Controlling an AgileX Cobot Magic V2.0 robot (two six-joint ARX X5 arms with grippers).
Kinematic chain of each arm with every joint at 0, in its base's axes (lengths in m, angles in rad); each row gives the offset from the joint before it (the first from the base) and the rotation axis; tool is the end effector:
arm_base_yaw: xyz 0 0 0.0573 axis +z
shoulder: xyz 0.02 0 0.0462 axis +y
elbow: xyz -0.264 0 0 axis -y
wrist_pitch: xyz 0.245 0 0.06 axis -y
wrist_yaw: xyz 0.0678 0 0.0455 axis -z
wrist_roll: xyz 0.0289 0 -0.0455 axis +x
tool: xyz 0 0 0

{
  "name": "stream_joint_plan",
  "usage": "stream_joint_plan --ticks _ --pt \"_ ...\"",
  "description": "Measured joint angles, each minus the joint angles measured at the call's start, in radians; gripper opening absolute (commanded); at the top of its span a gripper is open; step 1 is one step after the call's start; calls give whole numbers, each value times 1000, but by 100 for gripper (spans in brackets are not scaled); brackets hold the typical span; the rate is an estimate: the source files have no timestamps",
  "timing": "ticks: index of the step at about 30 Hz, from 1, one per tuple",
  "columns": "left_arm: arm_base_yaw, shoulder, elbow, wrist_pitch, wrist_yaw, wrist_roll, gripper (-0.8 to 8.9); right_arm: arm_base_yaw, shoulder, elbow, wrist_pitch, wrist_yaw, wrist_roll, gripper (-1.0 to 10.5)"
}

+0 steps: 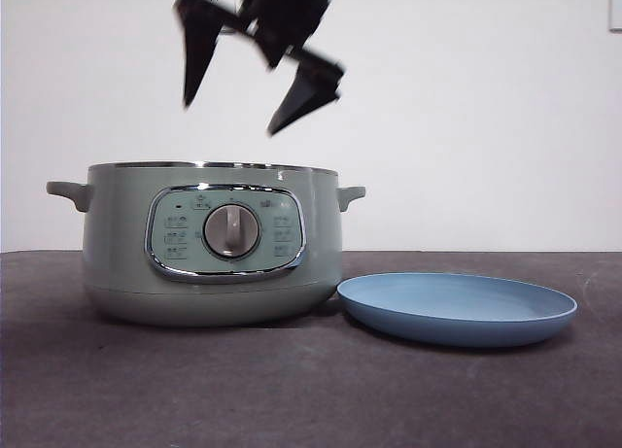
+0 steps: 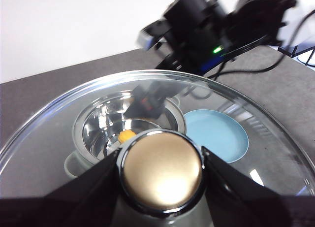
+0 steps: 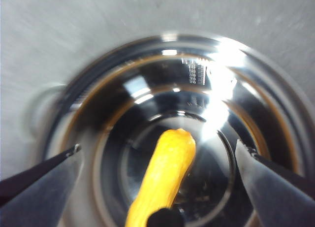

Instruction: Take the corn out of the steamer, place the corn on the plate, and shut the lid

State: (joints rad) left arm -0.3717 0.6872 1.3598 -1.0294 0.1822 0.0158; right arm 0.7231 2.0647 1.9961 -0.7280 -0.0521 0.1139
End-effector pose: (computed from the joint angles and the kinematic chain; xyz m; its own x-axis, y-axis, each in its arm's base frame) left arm 0.0543 -0.0268 0.4369 0.7928 -0.5035 -0.3435 0.5205 0.8525 -0.0485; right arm 0.3448 0.3064 0.3099 0.4890 0.5010 -0.7140 -0.6227 0.7737 0.1165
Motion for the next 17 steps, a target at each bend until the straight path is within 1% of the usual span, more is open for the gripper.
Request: stream_joint_plan --ticks 3,6,8,14,17 --pt "0 0 0 -13 0 2 -8 5 65 14 -5 3 -2 563" --pt "0 0 0 -24 0 3 -8 14 115 14 -11 32 -6 563" --pt "0 -2 0 -26 0 3 -8 14 140 14 -11 37 -9 563" --pt "0 0 0 -29 0 10 -8 30 171 16 0 56 -14 561" --pt "0 0 0 -34 0 11 -8 36 188 16 5 56 -14 527"
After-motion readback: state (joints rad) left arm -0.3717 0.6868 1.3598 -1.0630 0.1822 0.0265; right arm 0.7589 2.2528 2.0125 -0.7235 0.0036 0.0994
